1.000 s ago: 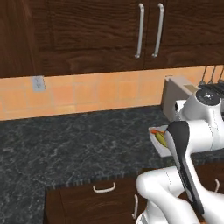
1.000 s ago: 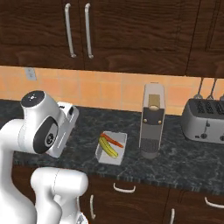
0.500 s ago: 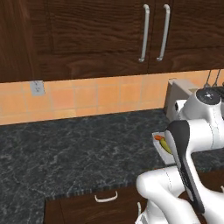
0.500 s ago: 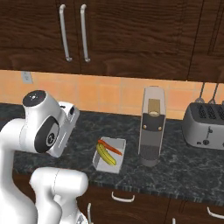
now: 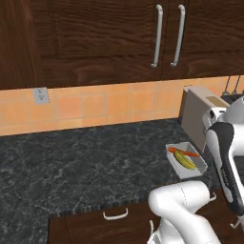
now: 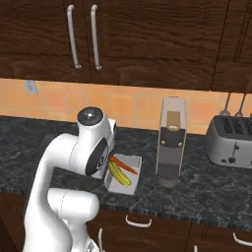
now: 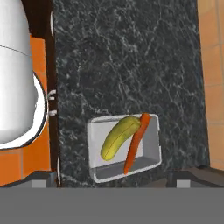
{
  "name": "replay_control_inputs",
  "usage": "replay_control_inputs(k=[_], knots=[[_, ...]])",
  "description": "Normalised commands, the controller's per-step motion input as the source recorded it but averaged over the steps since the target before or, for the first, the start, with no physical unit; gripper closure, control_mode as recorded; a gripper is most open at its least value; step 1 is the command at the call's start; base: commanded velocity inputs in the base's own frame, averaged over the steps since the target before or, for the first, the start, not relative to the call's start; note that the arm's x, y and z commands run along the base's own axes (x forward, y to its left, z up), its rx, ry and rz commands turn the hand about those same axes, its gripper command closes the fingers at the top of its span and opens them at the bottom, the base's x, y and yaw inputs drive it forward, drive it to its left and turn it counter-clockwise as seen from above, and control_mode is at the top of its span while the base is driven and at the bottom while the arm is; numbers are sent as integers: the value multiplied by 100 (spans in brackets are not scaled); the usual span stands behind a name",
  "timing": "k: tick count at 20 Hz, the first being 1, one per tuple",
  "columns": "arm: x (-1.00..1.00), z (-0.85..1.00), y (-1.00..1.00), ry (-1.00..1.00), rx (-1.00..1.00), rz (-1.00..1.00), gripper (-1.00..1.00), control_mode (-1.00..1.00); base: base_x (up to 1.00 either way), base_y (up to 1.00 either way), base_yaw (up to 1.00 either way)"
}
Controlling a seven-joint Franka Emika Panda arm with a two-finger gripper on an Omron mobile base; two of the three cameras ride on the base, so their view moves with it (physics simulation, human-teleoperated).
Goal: Take the meat container that has the fish and place it on the second highest rack of the freezer. Then take the vegetable container that has the carrot and cucumber and place it on the highest rack of the freezer.
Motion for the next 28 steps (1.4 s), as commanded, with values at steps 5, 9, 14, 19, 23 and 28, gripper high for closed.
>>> replay_control_inputs(k=[5,9,14,19,23,28], knots=[[52,-33,-75,14,3,51,-100,-100,0,0,0],[11,-40,-53,0,-7,57,-100,-100,0,0,0],[4,-52,-46,-2,-6,52,-100,-100,0,0,0],[-9,-37,34,1,0,1,-100,-100,0,0,0],[4,-68,5,18,2,-25,-100,-100,0,0,0],[23,-42,-2,5,3,-14,-100,-100,0,0,0]])
